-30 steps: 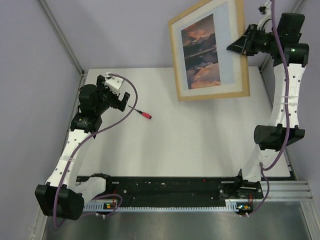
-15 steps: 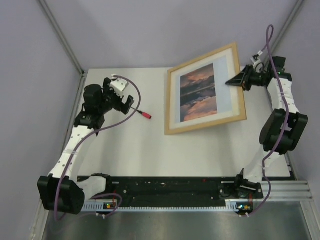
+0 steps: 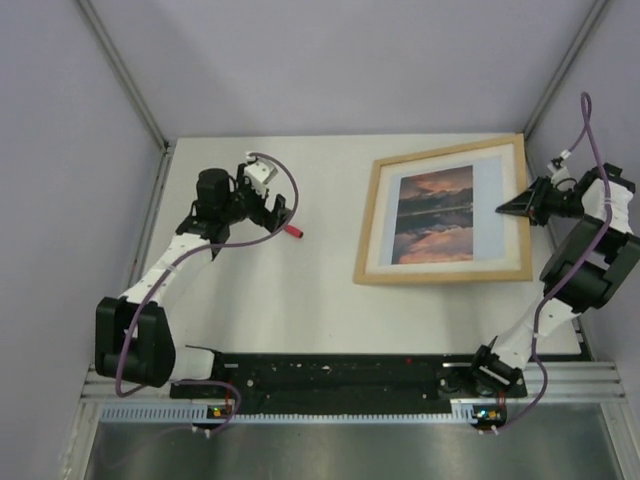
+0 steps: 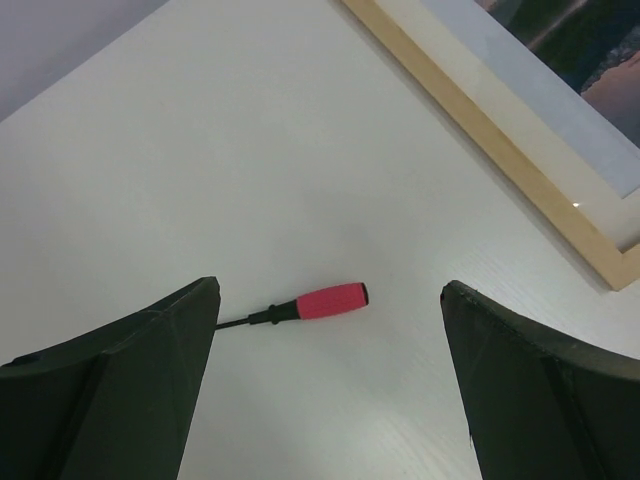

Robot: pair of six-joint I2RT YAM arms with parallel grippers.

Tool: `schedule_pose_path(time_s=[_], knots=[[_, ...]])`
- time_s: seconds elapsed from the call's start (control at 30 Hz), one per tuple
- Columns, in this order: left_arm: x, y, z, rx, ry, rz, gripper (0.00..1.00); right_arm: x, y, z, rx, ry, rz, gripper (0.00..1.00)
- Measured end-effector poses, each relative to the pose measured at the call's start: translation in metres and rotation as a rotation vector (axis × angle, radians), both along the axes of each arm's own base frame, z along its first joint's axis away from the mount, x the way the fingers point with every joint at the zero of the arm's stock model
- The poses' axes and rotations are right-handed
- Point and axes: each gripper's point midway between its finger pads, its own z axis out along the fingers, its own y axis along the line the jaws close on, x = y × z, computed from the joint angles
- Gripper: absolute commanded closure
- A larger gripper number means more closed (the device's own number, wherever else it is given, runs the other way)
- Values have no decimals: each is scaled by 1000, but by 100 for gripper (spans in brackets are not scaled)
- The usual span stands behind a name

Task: Take the photo out of the frame
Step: Turn over the photo frame at the center of the board, then adjust the photo frame at the center of the board.

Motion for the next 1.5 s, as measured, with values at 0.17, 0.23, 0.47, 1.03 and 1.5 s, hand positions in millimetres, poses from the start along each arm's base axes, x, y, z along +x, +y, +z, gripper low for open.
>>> schedule_pose_path(time_s=[0.17, 0.23, 0.47, 1.03, 1.5], knots=[[1, -39, -20, -93, 59, -86, 2, 0, -18, -44, 26, 58, 98, 100], [0, -56, -27, -132, 91, -123, 2, 5, -21, -61, 46, 69, 140, 100], [-12, -113, -60, -215, 211, -231, 2, -3, -34, -101, -64, 113, 209, 57], [34, -197, -96, -49, 328, -56, 2, -1, -96, -67, -684, 44, 88, 24], [40, -211, -150, 279, 338, 72, 2, -20, -78, -61, -899, 3, 71, 26]])
